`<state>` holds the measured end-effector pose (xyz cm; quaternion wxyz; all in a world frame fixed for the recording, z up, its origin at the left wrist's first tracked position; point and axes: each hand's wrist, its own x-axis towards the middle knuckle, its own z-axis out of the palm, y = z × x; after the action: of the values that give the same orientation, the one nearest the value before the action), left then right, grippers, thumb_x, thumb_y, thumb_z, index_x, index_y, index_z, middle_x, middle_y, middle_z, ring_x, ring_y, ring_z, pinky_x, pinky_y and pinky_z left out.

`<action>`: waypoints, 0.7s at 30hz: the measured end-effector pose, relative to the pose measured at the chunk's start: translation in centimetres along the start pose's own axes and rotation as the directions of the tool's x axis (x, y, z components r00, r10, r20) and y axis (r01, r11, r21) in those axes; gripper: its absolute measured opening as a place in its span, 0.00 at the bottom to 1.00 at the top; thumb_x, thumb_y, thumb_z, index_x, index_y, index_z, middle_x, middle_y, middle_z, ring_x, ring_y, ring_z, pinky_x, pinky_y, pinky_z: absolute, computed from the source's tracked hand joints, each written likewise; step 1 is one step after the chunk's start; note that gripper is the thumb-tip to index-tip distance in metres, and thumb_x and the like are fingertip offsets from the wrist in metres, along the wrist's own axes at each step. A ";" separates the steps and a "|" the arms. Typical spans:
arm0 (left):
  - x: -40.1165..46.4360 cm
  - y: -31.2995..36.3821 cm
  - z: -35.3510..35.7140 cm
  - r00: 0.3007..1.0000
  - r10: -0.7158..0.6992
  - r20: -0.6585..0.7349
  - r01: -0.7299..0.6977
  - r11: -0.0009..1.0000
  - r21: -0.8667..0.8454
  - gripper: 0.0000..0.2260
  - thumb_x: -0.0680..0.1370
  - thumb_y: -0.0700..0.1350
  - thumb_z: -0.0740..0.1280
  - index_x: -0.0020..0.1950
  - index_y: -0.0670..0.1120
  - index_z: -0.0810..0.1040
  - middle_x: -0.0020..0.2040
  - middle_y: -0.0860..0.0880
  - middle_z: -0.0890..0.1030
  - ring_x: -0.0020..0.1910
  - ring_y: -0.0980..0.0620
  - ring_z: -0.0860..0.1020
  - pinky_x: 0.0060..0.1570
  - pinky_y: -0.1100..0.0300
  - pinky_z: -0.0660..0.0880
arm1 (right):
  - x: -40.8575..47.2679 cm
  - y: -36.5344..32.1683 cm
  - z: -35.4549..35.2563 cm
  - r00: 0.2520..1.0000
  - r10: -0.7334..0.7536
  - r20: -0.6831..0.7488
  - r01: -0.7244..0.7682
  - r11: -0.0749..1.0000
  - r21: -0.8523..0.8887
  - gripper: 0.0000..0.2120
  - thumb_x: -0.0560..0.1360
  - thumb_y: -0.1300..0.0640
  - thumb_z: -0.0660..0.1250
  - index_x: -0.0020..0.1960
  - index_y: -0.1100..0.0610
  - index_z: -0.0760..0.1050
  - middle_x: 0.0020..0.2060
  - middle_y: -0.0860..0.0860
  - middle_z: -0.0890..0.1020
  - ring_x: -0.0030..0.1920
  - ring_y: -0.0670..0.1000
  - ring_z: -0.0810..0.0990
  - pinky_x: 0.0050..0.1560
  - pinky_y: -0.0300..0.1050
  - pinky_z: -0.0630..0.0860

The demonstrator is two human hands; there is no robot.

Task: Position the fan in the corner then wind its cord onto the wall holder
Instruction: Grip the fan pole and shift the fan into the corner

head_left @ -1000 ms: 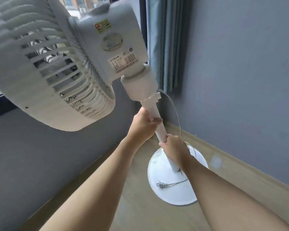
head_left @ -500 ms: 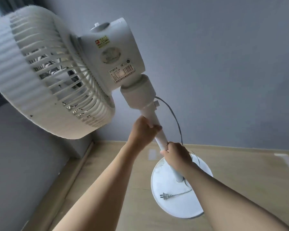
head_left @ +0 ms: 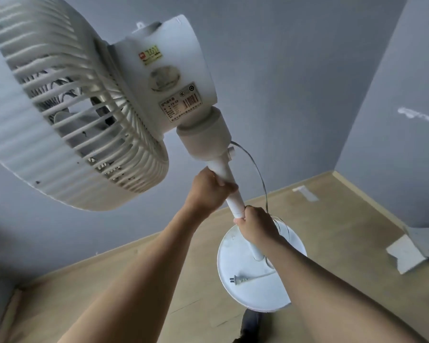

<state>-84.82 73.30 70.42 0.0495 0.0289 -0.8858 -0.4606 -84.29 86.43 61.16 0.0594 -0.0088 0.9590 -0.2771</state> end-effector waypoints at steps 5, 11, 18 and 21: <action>9.6 2.1 7.2 0.991 0.051 0.125 -0.047 0.998 -0.030 0.10 0.71 0.44 0.74 0.46 0.41 0.76 0.38 0.45 0.80 0.38 0.47 0.78 0.37 0.53 0.75 | 8.0 5.9 -3.2 0.992 0.104 -0.068 -0.104 0.995 0.005 0.14 0.77 0.50 0.63 0.55 0.60 0.76 0.52 0.56 0.83 0.53 0.60 0.81 0.48 0.46 0.74; 20.6 7.7 16.4 0.965 0.117 0.235 -0.098 0.991 -0.090 0.09 0.72 0.42 0.73 0.43 0.42 0.74 0.33 0.50 0.75 0.32 0.52 0.74 0.33 0.57 0.73 | 17.5 13.3 -9.8 0.962 0.217 -0.163 -0.221 0.975 -0.006 0.14 0.78 0.51 0.62 0.56 0.61 0.75 0.52 0.58 0.83 0.54 0.60 0.81 0.49 0.47 0.74; 29.5 13.8 27.9 0.938 0.126 0.322 -0.095 0.989 -0.110 0.09 0.72 0.42 0.73 0.46 0.41 0.76 0.39 0.43 0.79 0.37 0.48 0.78 0.36 0.54 0.76 | 25.7 23.5 -16.3 0.940 0.282 -0.192 -0.288 0.958 -0.002 0.15 0.78 0.49 0.62 0.57 0.60 0.75 0.53 0.57 0.82 0.55 0.58 0.81 0.51 0.46 0.74; 33.3 16.4 33.9 0.938 0.126 0.324 -0.100 0.990 -0.094 0.09 0.72 0.42 0.73 0.46 0.41 0.76 0.40 0.41 0.80 0.39 0.45 0.79 0.41 0.49 0.79 | 29.8 28.9 -18.8 0.940 0.283 -0.190 -0.287 0.958 0.011 0.15 0.78 0.49 0.62 0.57 0.60 0.75 0.53 0.56 0.82 0.55 0.58 0.81 0.51 0.46 0.75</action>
<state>-121.87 107.00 66.52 -0.0714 -0.1013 -0.8636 -0.4888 -115.67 119.34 58.34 0.0071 0.1559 0.9538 -0.2568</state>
